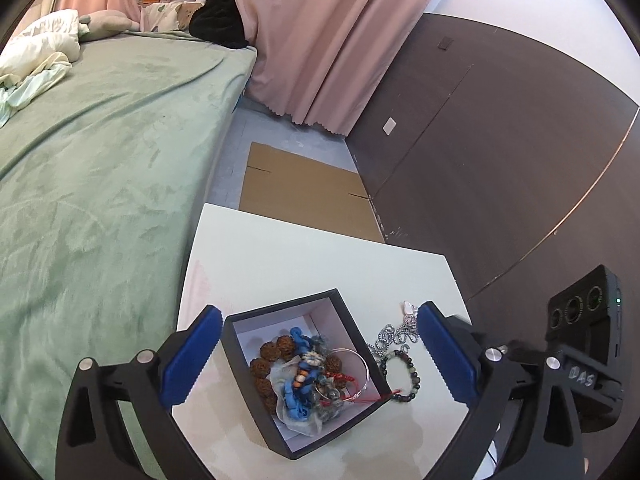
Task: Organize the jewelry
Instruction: 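Lower the chain and dark bracelet into the black box and open both grippers, then move the open left gripper over the butterfly pendant and bead bracelet, then close the left gripper on the silver chain and lift it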
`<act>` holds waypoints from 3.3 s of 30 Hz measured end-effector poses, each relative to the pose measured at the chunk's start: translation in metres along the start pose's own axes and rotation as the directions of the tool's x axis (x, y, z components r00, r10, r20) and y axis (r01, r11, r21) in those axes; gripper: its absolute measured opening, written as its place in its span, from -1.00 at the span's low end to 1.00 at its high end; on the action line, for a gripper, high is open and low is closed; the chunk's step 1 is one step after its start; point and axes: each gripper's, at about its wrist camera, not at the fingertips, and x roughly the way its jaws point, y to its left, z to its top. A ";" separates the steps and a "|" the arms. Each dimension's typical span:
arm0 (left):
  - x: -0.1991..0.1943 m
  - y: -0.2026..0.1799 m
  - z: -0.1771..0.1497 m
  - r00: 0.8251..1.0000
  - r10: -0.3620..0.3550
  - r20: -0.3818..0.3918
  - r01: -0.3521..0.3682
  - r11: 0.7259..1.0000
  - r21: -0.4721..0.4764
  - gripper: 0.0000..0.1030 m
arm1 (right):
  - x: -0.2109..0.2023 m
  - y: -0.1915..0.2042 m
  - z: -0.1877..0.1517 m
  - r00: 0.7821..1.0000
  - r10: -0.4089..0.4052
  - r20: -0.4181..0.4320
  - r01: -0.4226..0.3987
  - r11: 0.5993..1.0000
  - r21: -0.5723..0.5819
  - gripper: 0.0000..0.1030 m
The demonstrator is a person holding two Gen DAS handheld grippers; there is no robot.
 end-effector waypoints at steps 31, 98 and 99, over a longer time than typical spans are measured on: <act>0.052 -0.094 -0.012 0.991 -0.014 -0.130 0.051 0.956 0.290 0.62 | -0.089 -0.079 0.007 0.973 -0.223 0.055 0.214 0.968 0.130 0.80; 0.126 -0.096 0.016 0.955 -0.101 -0.278 0.146 0.979 0.143 -0.65 | -0.043 -0.114 0.021 0.868 -0.497 0.016 0.491 0.861 0.133 0.90; 0.124 -0.094 0.018 0.957 -0.105 -0.269 0.146 0.980 0.138 -0.65 | -0.038 -0.111 0.020 0.864 -0.504 0.014 0.500 0.859 0.110 0.87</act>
